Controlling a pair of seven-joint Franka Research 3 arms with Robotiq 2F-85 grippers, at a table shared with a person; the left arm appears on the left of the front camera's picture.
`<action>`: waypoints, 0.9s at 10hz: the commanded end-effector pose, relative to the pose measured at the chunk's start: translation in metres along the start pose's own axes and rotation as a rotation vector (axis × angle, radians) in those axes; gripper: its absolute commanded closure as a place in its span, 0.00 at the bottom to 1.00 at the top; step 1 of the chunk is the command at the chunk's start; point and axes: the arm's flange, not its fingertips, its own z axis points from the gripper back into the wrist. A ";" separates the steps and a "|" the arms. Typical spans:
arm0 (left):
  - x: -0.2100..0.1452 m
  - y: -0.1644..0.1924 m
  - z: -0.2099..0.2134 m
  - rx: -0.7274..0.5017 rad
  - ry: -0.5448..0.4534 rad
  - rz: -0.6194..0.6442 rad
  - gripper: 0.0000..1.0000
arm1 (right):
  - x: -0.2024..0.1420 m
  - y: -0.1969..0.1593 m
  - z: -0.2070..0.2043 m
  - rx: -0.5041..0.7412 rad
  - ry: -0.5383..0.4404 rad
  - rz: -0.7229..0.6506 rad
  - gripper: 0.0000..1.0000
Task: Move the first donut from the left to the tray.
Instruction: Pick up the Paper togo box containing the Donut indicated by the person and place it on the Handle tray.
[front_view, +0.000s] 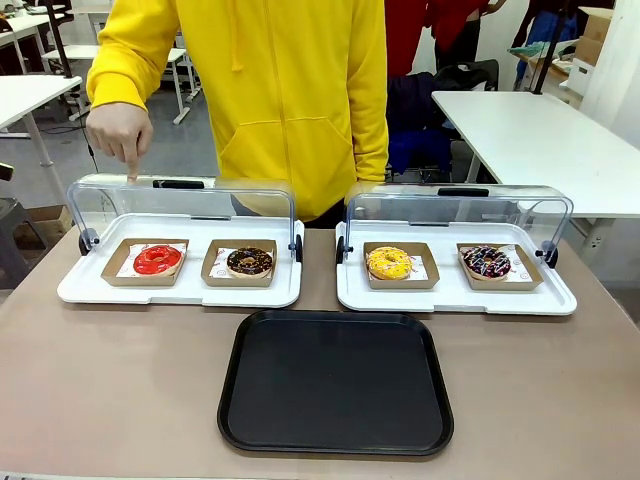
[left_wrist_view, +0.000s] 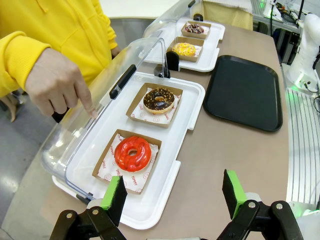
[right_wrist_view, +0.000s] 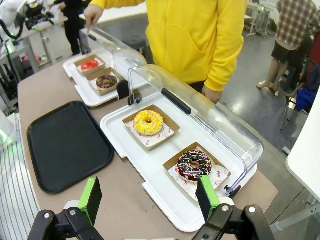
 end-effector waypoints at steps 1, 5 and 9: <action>0.001 -0.001 0.001 -0.001 -0.006 -0.012 0.00 | 0.002 -0.003 -0.002 0.000 -0.029 0.022 0.00; 0.021 0.004 -0.031 -0.070 0.161 -0.057 0.00 | 0.002 -0.003 -0.002 0.000 -0.029 0.022 0.00; 0.043 0.004 -0.101 -0.095 0.409 -0.208 0.00 | 0.002 -0.003 -0.002 0.000 -0.029 0.022 0.00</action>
